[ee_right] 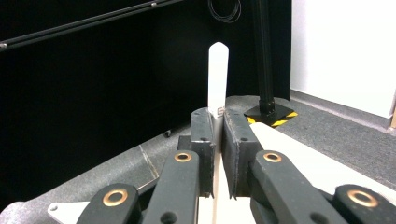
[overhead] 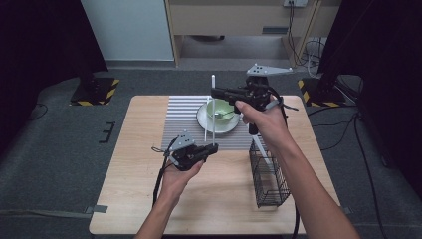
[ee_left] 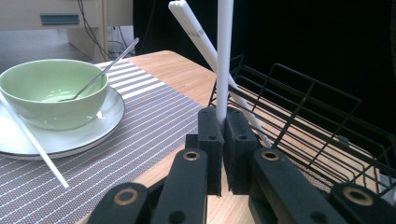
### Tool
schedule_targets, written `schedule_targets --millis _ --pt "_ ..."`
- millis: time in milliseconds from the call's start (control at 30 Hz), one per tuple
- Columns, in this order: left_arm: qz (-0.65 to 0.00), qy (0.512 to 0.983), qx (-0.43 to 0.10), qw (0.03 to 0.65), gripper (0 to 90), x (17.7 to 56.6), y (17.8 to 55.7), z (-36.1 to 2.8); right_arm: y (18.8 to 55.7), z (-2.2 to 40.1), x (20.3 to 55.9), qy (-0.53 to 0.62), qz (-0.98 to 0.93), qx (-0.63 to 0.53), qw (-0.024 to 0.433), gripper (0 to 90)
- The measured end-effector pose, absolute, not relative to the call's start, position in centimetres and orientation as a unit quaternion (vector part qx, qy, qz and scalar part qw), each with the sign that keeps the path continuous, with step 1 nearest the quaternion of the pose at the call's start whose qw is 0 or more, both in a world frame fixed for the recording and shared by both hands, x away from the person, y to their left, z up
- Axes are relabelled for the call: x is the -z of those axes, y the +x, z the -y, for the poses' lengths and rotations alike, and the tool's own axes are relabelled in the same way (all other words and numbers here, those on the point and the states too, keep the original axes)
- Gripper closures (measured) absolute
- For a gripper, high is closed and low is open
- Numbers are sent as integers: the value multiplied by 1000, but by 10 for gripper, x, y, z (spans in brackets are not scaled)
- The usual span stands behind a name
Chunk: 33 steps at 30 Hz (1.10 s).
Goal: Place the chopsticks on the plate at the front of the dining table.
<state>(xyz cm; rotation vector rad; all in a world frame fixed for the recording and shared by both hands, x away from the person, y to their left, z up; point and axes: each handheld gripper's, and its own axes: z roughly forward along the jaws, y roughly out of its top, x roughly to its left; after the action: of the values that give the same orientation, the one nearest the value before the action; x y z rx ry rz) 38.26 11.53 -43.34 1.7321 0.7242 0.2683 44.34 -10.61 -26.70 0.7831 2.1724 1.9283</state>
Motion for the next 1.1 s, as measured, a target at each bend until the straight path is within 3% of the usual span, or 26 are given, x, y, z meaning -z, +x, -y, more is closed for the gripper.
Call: schedule_targets --millis 600,733,1100 --pt "-319 738 -143 578 868 434 379 -113 443 107 267 257 -720 -640 73 823" --pt "-318 738 -147 577 868 435 378 -112 442 107 266 256 -720 -640 77 784" --pt "-328 729 -157 580 868 432 380 -114 440 108 268 256 -727 -628 109 551"
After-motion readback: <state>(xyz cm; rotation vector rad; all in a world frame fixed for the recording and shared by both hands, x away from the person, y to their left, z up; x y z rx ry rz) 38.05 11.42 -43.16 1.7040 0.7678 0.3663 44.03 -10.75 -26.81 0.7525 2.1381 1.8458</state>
